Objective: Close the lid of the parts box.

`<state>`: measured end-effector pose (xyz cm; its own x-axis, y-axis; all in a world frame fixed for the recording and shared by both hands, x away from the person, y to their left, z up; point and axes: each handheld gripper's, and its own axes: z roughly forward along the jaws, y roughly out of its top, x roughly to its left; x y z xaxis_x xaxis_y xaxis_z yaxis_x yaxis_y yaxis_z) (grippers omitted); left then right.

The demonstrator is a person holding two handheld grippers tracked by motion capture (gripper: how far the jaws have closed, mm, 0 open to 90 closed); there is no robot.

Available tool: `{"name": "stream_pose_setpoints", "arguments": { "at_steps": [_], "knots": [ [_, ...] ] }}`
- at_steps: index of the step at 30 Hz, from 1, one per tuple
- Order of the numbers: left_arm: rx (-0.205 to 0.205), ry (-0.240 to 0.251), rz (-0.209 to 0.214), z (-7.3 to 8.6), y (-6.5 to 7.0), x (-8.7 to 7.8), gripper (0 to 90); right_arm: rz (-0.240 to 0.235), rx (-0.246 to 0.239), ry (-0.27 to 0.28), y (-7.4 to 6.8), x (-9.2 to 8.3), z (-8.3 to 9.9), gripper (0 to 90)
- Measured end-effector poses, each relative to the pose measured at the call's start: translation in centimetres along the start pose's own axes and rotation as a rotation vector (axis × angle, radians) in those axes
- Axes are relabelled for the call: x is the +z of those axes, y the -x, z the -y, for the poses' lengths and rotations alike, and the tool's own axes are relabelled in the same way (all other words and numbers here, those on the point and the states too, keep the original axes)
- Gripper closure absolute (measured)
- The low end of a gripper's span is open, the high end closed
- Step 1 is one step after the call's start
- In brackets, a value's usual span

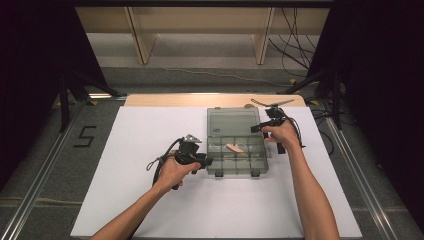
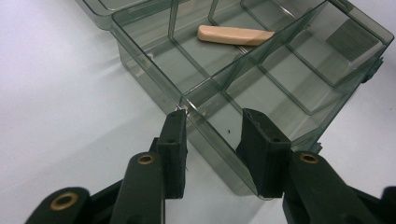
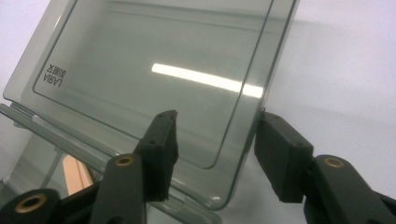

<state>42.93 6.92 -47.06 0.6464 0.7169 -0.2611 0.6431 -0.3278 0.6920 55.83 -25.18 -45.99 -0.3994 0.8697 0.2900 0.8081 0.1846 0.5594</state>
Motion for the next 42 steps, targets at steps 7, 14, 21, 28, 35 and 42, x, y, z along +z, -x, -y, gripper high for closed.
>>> {"name": "stream_pose_setpoints", "arguments": {
  "at_steps": [7,14,21,28,35,42],
  "knots": [
    [0.027,-0.003,-0.007,0.0,-0.1,0.0,61.3,-0.004,0.014,0.035,0.1,-0.7,0.2,60.7],
    [0.039,-0.002,-0.004,0.0,-0.2,0.0,61.3,-0.02,-0.034,0.059,0.6,-1.4,0.5,67.1],
    [0.034,0.0,-0.003,0.0,-0.2,0.0,61.3,-0.037,-0.07,0.112,0.8,-1.7,1.1,71.7],
    [0.026,0.001,-0.008,0.0,-0.1,0.0,61.2,-0.026,-0.065,0.128,0.7,-2.2,1.4,77.6],
    [0.031,0.002,-0.005,0.0,-0.1,0.0,61.0,-0.03,-0.122,0.187,0.9,-2.5,1.8,81.7],
    [0.094,0.007,0.002,-0.1,-0.5,0.0,61.0,-0.026,-0.203,0.249,0.8,-2.5,2.6,81.8]
  ]
}}
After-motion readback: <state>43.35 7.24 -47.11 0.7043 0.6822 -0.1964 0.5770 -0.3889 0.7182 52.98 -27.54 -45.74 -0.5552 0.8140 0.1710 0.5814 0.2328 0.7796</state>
